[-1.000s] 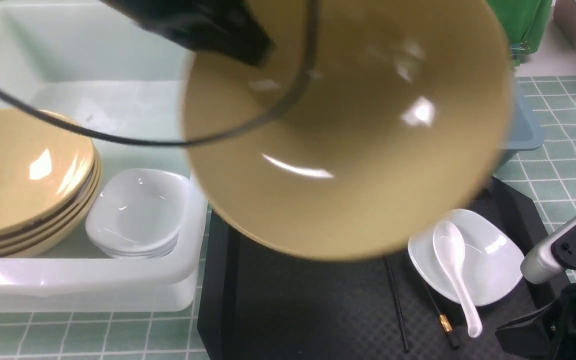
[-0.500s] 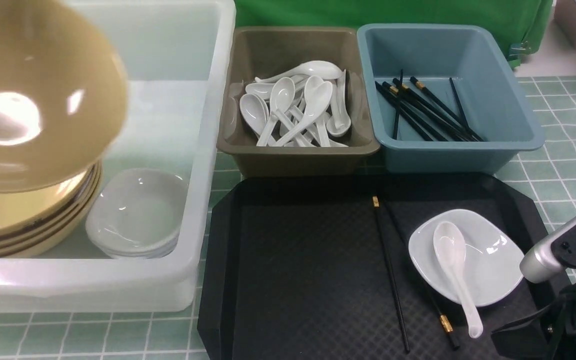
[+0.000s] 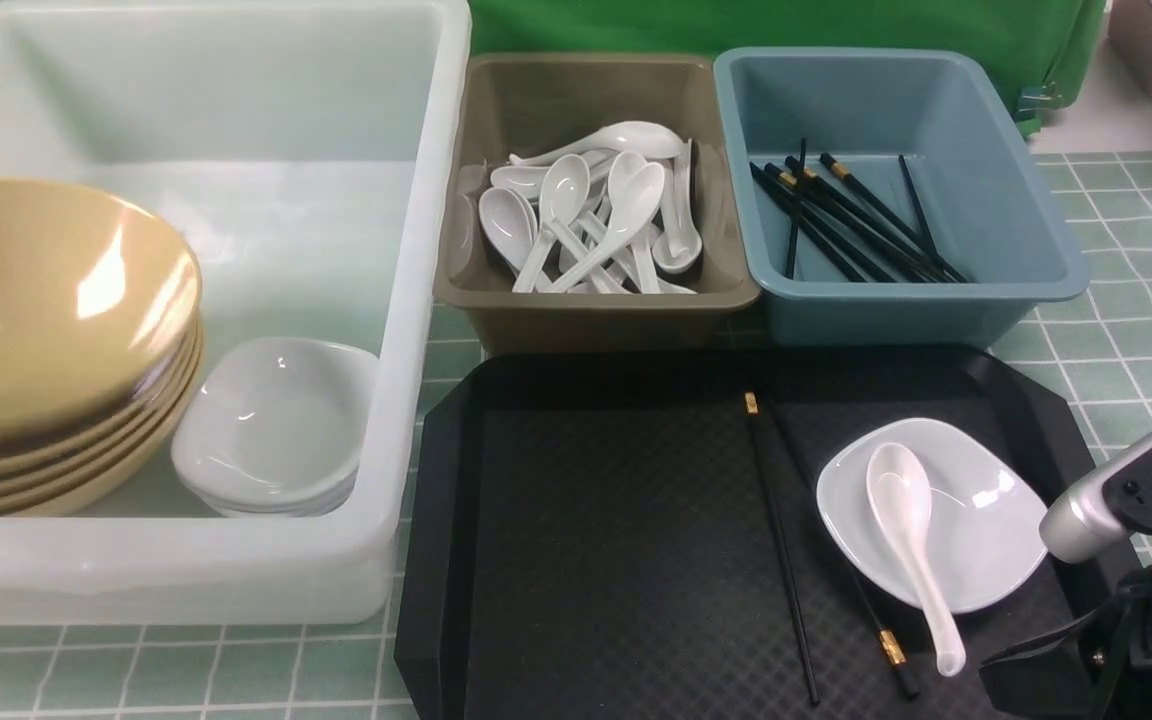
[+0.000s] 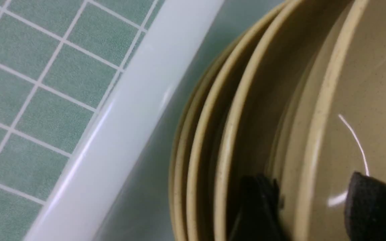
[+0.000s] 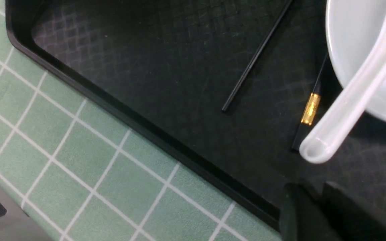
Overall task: On blue table put chopsticks spoon bowls plates into blue grey white boxes.
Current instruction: 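Place the tan bowl onto the bowl stack in the left bin with the left gripper, then reach down and grasp the white spoon resting in the bowl with the right gripper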
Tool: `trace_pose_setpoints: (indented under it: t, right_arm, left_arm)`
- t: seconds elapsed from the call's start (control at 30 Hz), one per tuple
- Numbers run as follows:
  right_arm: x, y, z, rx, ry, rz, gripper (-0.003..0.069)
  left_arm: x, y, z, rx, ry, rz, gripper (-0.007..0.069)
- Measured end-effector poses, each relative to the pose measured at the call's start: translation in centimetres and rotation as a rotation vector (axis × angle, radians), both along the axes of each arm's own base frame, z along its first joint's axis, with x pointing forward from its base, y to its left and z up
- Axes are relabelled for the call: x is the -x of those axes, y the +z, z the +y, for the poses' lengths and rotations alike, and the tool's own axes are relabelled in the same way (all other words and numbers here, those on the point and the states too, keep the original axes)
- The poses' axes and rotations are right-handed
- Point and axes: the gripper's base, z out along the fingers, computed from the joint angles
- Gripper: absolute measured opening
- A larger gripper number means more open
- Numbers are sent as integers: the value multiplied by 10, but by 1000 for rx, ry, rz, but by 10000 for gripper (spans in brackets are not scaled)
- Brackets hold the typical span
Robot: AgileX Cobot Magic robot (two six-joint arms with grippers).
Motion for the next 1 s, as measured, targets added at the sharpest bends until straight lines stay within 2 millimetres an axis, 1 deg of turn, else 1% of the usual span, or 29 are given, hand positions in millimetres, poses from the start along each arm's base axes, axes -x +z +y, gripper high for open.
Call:
trace_pose_setpoints:
  t: [0.1, 0.13, 0.17, 0.23, 0.27, 0.3, 0.33, 0.37, 0.4, 0.5, 0.53, 0.57, 0.6, 0.63, 0.67, 0.7, 0.73, 0.77, 0.8, 0.83, 0.87, 0.9, 1.0]
  right_arm:
    - [-1, 0, 0, 1, -7, -11, 129]
    - [-2, 1, -1, 2, -12, -19, 132]
    - [-3, 1, -1, 3, -16, -26, 135]
    - [-4, 1, -1, 4, -23, -37, 144]
    - [-5, 1, -1, 4, -28, -46, 154]
    - [-5, 1, -1, 5, -30, -48, 163]
    - [-5, 2, -1, 5, -30, -49, 165]
    - [-6, 1, -1, 7, -32, -45, 188]
    - [-10, 1, 0, 9, -31, -38, 214]
    - [-24, 4, 3, 11, -39, 1, 293]
    - [-31, 6, 4, 15, -40, 13, 316]
    - [-35, 7, 5, 22, -40, 24, 338]
    - [-38, 8, 6, 24, -40, 27, 344]
    - [-53, 12, 7, 47, -51, 50, 392]
    - [-55, 12, 7, 52, -56, 54, 400]
    - [-68, 14, 7, 78, -79, 64, 422]
    - [-77, 14, 8, 94, -96, 69, 437]
    - [-82, 14, 8, 102, -110, 76, 440]
    - [-85, 13, 8, 105, -113, 79, 442]
    - [-97, 9, 10, 112, -138, 100, 448]
    - [-104, 5, 11, 112, -151, 116, 449]
    - [-108, 3, 12, 111, -159, 129, 449]
    - [-124, -19, 17, 124, -182, 208, 449]
  left_arm:
    - [6, 9, -5, 5, 4, -12, 465]
    - [9, 14, -7, 6, 7, -19, 501]
    - [14, 22, -11, 1, 8, -33, 552]
    - [23, 37, -17, -10, 21, -69, 590]
    - [32, 50, -24, -22, 24, -108, 605]
    - [37, 58, -28, -32, 22, -135, 602]
    - [38, 60, -29, -34, 21, -143, 602]
    - [48, 75, -38, -62, -3, -199, 594]
    - [54, 85, -46, -83, -35, -246, 575]
    - [67, 110, -75, -128, -174, -379, 469]
    - [72, 118, -90, -136, -247, -423, 404]
    - [75, 122, -100, -140, -312, -447, 356]
    - [77, 124, -105, -144, -341, -457, 330]
    - [82, 128, -123, -143, -450, -475, 208]
    - [83, 128, -125, -143, -465, -476, 195]
    - [85, 129, -134, -143, -520, -481, 114]
    - [89, 128, -143, -141, -558, -489, 57]
    - [92, 127, -148, -138, -582, -495, 29]
    - [93, 125, -150, -135, -589, -494, 21]
    - [100, 120, -158, -134, -612, -509, 3]
    - [104, 114, -162, -134, -628, -512, 2]
    - [107, 113, -164, -136, -635, -517, 2]
    - [129, 92, -170, -211, -667, -528, 2]
